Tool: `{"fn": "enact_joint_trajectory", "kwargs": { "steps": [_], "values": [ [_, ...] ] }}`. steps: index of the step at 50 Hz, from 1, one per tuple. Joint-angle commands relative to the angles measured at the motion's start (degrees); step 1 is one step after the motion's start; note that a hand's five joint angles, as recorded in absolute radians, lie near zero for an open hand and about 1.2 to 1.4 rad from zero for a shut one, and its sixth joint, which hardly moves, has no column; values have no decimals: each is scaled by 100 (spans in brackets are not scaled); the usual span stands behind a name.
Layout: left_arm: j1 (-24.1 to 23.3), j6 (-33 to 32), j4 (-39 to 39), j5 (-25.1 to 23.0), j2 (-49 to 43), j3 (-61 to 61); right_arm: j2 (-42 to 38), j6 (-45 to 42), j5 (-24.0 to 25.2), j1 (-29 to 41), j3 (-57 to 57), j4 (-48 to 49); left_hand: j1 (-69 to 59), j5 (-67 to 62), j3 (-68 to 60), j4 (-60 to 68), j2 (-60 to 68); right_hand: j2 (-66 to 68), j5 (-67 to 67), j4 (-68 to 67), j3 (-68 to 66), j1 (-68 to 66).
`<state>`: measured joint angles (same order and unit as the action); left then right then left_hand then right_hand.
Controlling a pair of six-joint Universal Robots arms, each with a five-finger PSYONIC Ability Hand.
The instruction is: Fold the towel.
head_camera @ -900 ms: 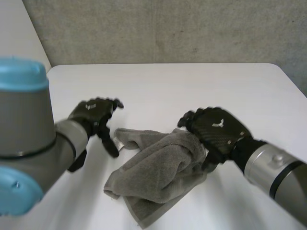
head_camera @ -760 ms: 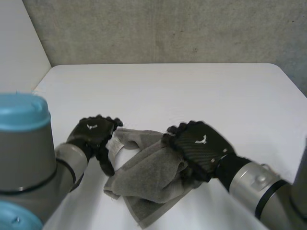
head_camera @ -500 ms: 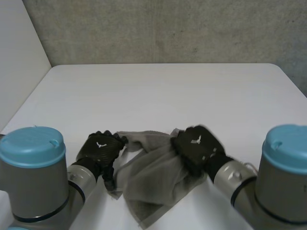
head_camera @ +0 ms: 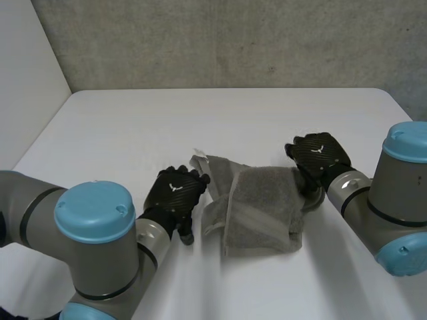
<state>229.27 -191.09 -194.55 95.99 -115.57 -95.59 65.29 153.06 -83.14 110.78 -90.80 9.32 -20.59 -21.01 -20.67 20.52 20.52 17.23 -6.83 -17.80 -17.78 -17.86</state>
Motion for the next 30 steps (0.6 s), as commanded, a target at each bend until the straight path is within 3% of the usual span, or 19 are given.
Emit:
{"fn": "enact_joint_trajectory", "kwargs": {
  "steps": [1,9,17,25,30],
  "values": [
    [-225,20,49,34,8,208,605,22,-62,-153,-218,-377,348,1390,356,-341,-341,-723,683,780,778,786],
    [-392,2,31,34,-54,304,1995,66,79,-109,-1166,-519,432,1474,440,-425,-425,-723,683,780,778,786],
    [-401,-7,49,52,-344,454,2795,198,474,-12,-2089,-537,365,1407,373,-358,-358,-723,683,780,778,786],
    [-401,2,5,87,-475,577,2823,575,677,567,-2468,-475,79,1121,87,-72,-72,-582,542,639,636,645],
    [-401,11,-4,351,-546,744,2578,734,668,822,-2679,-300,-863,179,-855,870,870,-92,52,150,147,156]
  ]
}}
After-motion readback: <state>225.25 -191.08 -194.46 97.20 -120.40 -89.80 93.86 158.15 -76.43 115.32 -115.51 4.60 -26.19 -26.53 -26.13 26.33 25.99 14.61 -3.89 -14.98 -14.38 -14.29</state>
